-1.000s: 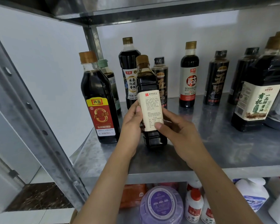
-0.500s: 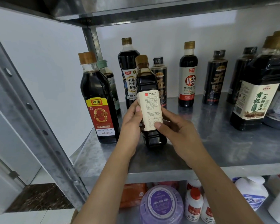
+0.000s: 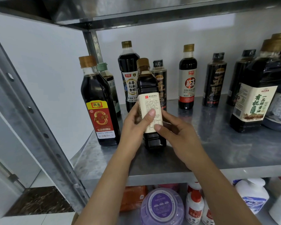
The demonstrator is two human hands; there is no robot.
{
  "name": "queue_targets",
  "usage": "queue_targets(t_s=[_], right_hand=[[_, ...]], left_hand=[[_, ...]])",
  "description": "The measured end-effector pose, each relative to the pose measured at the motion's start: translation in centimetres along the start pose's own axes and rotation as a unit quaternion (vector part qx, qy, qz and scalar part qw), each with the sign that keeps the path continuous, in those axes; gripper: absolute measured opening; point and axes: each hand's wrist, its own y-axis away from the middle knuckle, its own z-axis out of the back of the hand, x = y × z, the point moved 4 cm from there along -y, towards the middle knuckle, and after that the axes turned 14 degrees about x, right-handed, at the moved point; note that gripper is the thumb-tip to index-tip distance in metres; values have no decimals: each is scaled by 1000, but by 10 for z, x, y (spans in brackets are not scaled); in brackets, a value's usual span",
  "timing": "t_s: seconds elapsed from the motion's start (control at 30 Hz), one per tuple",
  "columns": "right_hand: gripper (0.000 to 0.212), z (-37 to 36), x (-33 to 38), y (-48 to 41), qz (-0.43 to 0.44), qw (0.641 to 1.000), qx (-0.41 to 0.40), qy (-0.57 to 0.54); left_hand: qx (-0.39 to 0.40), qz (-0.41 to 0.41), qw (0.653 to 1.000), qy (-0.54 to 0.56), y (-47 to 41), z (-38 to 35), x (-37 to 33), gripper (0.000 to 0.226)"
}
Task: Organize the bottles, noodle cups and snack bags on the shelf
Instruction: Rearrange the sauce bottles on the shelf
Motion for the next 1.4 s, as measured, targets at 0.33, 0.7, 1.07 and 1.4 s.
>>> queue_targets(t_s=[0.33, 0.7, 1.07, 1.4], right_hand=[[39, 2, 2, -2, -17, 1000, -22, 14], [70, 4, 1, -1, -42, 992, -72, 94], [63, 2, 2, -2, -23, 993, -53, 99], [62, 2, 2, -2, -23, 993, -53, 98]], left_hand=[[-12, 1, 994, 107, -4, 4, 10, 56], [-9, 21, 998, 59, -6, 6, 15, 51], [-22, 34, 999, 26, -6, 5, 11, 61], [-30, 32, 998, 36, -6, 5, 10, 63]])
